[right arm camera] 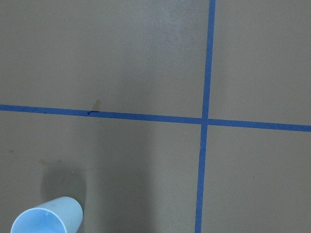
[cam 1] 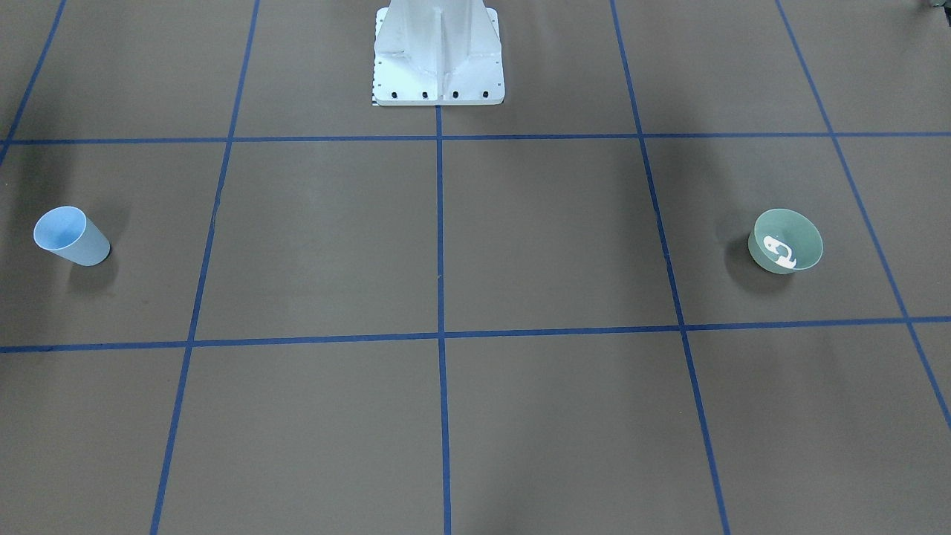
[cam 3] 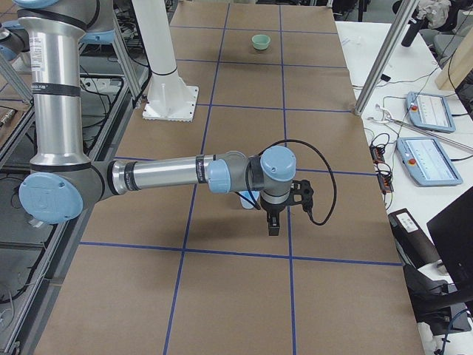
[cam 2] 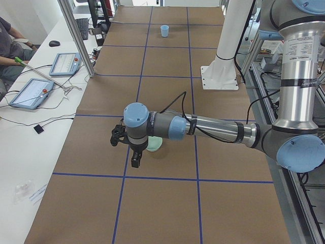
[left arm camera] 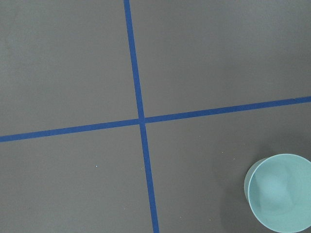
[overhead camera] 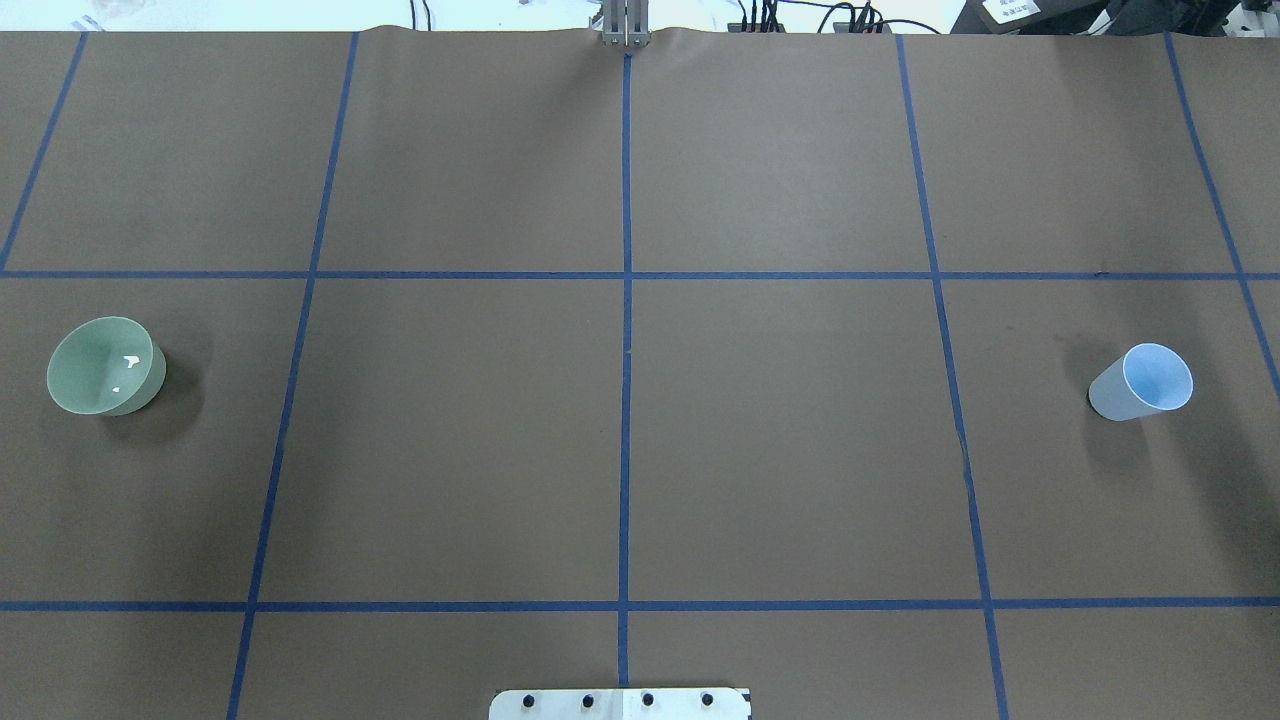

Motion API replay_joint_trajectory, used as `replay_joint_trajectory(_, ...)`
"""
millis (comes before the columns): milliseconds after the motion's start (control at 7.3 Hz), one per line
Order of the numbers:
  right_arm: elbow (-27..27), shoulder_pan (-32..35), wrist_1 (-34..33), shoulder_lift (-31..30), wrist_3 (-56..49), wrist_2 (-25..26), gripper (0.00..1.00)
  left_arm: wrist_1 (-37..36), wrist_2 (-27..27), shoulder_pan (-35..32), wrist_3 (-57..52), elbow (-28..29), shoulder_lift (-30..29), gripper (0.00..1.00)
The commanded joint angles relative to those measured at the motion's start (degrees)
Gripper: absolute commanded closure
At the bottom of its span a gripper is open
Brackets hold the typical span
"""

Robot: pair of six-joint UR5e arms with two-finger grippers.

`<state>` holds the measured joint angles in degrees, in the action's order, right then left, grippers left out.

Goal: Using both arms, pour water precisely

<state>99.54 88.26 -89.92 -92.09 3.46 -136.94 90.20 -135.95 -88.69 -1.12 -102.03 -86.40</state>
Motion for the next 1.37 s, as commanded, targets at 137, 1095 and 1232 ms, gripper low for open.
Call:
replay_joint_trajectory(137, 1.1, 0.4, 4.8, -4.5, 0.3, 2.5, 0.0, 0.1, 0.2, 0.1, 0.1, -2.7, 2.5, 0.0)
replay_joint_trajectory(1095, 0.9, 0.3, 4.5, -3.9, 0.4, 2.5, 0.0, -0.1, 0.1, 0.4, 0.1, -2.9, 2.5, 0.0)
replay_joint_trajectory(1232, 0.7, 0.3, 4.3, -3.8, 0.4, 2.6, 0.0, -0.1, 0.2, 0.4, 0.1, -2.9, 2.5, 0.0)
